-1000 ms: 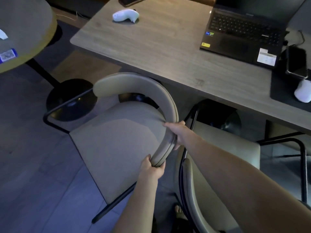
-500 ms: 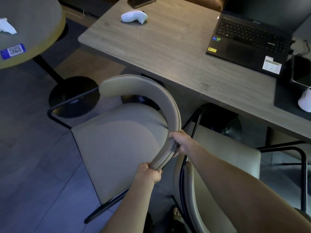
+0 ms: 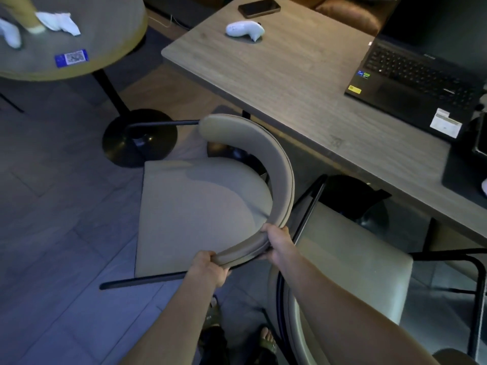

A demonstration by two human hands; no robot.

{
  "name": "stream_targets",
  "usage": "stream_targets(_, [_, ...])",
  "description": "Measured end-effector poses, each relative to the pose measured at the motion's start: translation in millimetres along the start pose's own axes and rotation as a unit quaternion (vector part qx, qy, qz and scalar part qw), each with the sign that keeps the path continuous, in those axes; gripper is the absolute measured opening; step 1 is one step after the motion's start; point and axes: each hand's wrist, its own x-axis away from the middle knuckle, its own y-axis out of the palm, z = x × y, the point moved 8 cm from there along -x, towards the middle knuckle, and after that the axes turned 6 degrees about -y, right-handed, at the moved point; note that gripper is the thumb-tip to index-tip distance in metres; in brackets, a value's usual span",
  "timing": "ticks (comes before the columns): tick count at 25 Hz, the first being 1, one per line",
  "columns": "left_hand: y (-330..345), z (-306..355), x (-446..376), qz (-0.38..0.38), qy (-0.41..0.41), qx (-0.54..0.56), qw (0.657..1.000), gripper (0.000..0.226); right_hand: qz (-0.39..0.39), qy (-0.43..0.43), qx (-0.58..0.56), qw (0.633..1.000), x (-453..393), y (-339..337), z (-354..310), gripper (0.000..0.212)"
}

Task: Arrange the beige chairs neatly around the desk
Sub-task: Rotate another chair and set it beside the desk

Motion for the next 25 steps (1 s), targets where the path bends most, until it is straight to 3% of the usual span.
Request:
stream_targets(6, [-18.6,53.7,3.7,0.055,0.054,-0.052,0.996,0.023,0.001,0.026,-0.083,0.996,5.7,30.8,27.7,0.042])
stream_targets(10, [-28.0,91.8,13.2,0.105,0.127,-0.062,0.984,0.022,-0.005,0.067,-0.09,0.994,9.1,62.6,46.5,0.074])
stream_targets(12, [-33.7,105.7,14.7,0.098,0.154,-0.012,0.983,0.02,-0.023,0.092,-0.095,0.991,12.7,73.7,52.7,0.078])
stream_targets(15, [-44.0,103.8,14.9,0.126,0.187,0.056,0.973,0.065,-0.006,0.09,-0.078,0.993,9.7,67.6,32.9,0.076])
stream_targets(17, [-37.9,86.1,12.8,0.155,0.197,0.022,0.968,0.08,0.048,0.078,-0.068,0.993,0.8,45.7,0.3,0.086])
stream_targets(20, [-8.2,41.6,12.8,0.113,0.117,0.042,0.986,0.103,0.055,0.068,-0.02,0.996,-12.6,28.6,-44.7,0.084])
stream_targets(23, [5.3,38.7,7.0,0.072,0.109,0.053,0.99,0.073,0.043,0.046,0.07,0.996,-28.9,23.3,-64.9,0.089])
stream_targets(25, [3.2,45.0,-13.4,0.069,0.103,0.026,0.992,0.056,0.013,0.033,0.134,0.99,-35.3,24.6,-69.0,0.077])
